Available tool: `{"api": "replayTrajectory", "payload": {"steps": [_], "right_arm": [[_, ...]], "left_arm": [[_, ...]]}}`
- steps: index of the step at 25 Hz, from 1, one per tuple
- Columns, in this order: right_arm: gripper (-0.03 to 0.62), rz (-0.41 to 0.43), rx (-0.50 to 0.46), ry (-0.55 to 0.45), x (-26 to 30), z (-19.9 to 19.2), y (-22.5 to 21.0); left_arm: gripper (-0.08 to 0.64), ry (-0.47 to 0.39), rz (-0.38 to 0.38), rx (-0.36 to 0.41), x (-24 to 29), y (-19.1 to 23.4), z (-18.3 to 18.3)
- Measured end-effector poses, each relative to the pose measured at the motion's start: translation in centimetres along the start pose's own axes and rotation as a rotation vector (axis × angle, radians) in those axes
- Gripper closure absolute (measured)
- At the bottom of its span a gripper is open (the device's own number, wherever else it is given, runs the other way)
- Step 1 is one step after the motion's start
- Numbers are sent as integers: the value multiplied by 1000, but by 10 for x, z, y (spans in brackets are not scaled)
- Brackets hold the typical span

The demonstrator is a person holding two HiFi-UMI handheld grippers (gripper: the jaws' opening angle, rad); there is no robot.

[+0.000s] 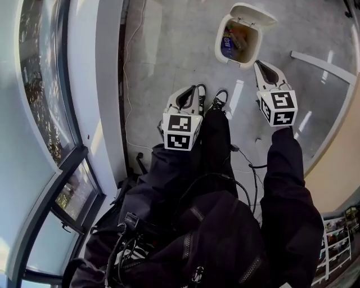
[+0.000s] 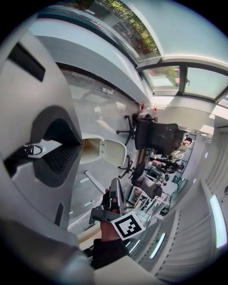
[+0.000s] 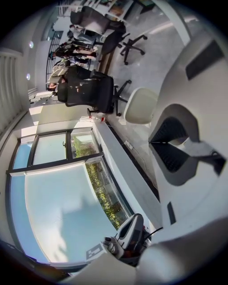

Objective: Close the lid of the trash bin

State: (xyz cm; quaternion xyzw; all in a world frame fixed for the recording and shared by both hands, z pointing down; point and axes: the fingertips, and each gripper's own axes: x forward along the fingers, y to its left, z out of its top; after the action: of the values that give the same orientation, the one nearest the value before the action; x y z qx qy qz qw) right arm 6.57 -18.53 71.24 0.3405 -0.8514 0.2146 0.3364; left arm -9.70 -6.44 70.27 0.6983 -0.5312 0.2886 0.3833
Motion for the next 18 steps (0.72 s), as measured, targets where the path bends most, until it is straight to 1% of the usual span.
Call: {"api": "replayTrajectory", "payload": {"steps": [3, 8, 14, 18], "right_arm": [[588, -2, -11, 10, 16, -7, -9], [586, 8, -44, 25, 40, -13, -20], [586, 0, -76, 22, 64, -6, -40], [586, -13, -120, 15, 76, 2, -57]], "left_arm": [[558, 27, -4, -8, 8, 4, -19], [558, 64, 1, -47, 17, 13, -47], [558, 92, -7, -75, 25, 16, -70], [558, 103, -12, -95, 30, 17, -82]]}}
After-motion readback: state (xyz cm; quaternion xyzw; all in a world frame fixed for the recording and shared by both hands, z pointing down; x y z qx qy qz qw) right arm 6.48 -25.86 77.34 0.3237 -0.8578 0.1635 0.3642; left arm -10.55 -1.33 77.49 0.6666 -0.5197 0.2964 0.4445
